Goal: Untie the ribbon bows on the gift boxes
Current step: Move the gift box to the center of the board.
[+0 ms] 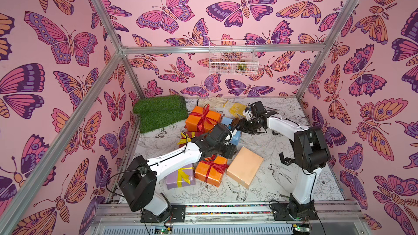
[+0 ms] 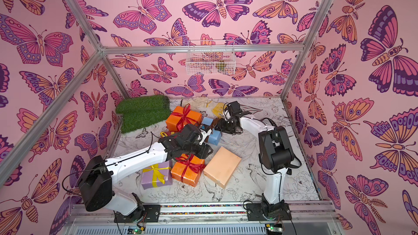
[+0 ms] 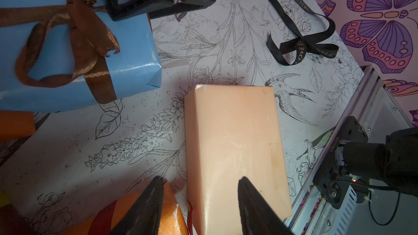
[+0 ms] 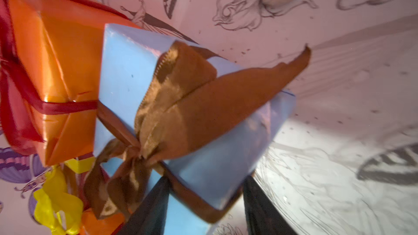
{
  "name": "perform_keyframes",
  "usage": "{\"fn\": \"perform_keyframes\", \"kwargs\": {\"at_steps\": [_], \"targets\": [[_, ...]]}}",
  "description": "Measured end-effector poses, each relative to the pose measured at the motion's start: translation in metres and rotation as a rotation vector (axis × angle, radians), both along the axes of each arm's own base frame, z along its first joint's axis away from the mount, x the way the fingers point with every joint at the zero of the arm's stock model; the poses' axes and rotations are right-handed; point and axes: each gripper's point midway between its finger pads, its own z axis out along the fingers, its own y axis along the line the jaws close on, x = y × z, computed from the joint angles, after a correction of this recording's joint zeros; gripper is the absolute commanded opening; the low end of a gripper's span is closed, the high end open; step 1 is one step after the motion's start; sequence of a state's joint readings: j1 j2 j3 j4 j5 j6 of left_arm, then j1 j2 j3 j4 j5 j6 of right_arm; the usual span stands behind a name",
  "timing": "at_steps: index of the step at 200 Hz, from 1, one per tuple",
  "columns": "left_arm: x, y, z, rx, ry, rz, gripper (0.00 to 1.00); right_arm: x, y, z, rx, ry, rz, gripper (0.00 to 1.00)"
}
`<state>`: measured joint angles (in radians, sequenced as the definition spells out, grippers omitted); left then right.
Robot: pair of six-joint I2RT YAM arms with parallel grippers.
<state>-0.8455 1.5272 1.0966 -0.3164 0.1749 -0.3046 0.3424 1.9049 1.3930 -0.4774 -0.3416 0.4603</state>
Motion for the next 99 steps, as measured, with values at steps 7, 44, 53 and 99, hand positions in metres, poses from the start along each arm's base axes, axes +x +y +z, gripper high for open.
{"fn": "perform_keyframes", "kwargs": {"at_steps": [7,44,53,99], "targets": [[0.000,0.000,-0.001,0.002,0.001,0.000,0.56,-0.003,-0.011,0.007,-0.049,-0.019,-0.024,0.58],[-0.001,-0.001,-0.007,0.011,0.015,-0.006,0.54,-0.039,-0.059,0.079,-0.170,-0.172,-0.116,0.55],[-0.001,-0.001,-0.012,0.019,0.026,-0.010,0.54,-0.051,-0.066,0.091,-0.171,-0.202,-0.131,0.54],[-0.005,-0.005,-0.048,0.075,0.100,-0.035,0.54,-0.140,-0.058,0.039,-0.220,-0.077,-0.080,0.52]]}}
